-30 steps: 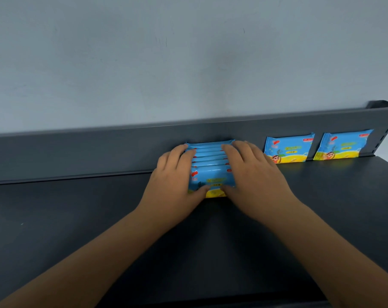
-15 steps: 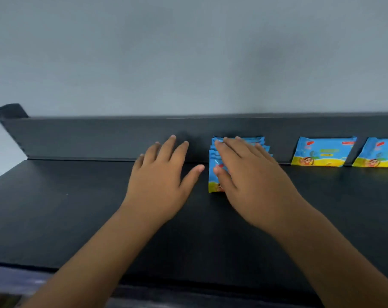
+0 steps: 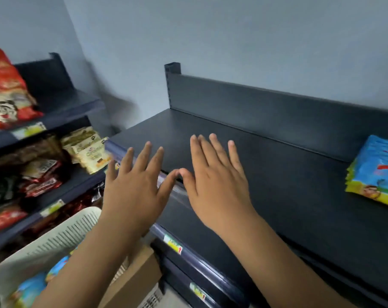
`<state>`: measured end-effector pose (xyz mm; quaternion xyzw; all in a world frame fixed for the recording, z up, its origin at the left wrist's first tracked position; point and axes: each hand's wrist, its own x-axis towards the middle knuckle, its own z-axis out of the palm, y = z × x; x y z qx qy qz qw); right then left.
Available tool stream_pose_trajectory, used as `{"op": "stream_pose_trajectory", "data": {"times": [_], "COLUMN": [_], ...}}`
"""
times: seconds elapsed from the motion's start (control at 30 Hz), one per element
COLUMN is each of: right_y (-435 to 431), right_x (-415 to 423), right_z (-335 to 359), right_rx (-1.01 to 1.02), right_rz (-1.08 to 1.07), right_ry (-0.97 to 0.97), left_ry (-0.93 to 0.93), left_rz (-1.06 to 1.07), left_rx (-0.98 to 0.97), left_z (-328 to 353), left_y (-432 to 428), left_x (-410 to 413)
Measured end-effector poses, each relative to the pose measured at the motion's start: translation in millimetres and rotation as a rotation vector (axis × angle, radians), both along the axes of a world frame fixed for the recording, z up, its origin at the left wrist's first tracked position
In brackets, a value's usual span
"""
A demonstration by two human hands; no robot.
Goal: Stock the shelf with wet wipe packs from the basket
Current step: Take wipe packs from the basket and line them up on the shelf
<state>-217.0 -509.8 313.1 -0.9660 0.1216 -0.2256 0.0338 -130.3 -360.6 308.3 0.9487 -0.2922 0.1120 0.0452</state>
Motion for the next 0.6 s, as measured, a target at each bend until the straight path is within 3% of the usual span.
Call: {"op": "stream_pose_trajectory", "data": {"times": [0.3, 0.43, 0.6], "right_y": [153, 204, 246], "right_x": [109, 151, 208], "right_z": [-66, -98, -153], "right_rx": [0.010, 0.020, 0.069], "right_rz": [0.294, 0.406, 0.555], "right_ry": [0.103, 0.191, 0.320], "left_ry": [0.196, 0.507, 0.615], "left_rz": [0.382, 0.486, 0.596], "left_rx": [-0.110, -0.313, -0.335], "left_z": [-71, -116, -167], "left_y": [176, 236, 287], "left_x": [52, 86, 126]}}
